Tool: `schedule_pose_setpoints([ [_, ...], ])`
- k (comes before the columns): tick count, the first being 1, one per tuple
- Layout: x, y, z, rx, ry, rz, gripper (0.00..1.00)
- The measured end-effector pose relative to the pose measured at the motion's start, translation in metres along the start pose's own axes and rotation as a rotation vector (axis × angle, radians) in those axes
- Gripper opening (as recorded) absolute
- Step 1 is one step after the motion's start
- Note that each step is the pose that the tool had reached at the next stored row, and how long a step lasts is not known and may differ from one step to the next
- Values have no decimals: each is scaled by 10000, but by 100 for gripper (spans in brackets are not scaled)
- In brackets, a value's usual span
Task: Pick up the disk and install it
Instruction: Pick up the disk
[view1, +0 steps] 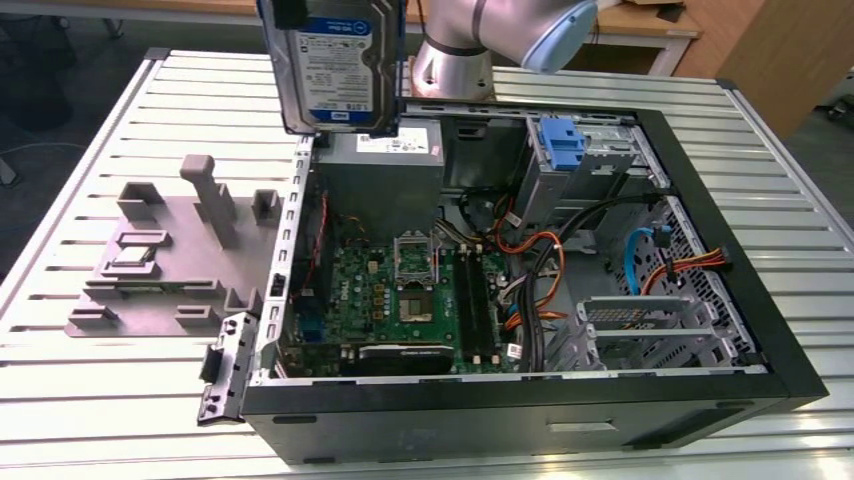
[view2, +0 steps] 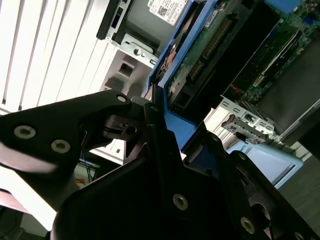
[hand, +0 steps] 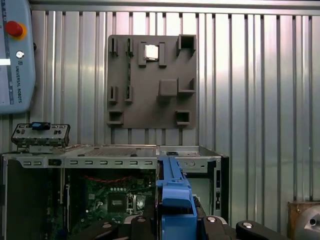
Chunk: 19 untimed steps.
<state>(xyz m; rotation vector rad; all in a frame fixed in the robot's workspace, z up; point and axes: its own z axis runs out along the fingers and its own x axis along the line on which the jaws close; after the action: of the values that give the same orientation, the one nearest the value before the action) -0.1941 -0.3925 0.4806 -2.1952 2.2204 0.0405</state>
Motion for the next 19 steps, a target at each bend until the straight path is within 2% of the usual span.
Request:
schedule_pose_setpoints([
  [5,18,-86,0,1,0,25,36],
  [13,140,-135,6,3,-2,41,36],
  [19,157,-190,8,2,0,42,36],
])
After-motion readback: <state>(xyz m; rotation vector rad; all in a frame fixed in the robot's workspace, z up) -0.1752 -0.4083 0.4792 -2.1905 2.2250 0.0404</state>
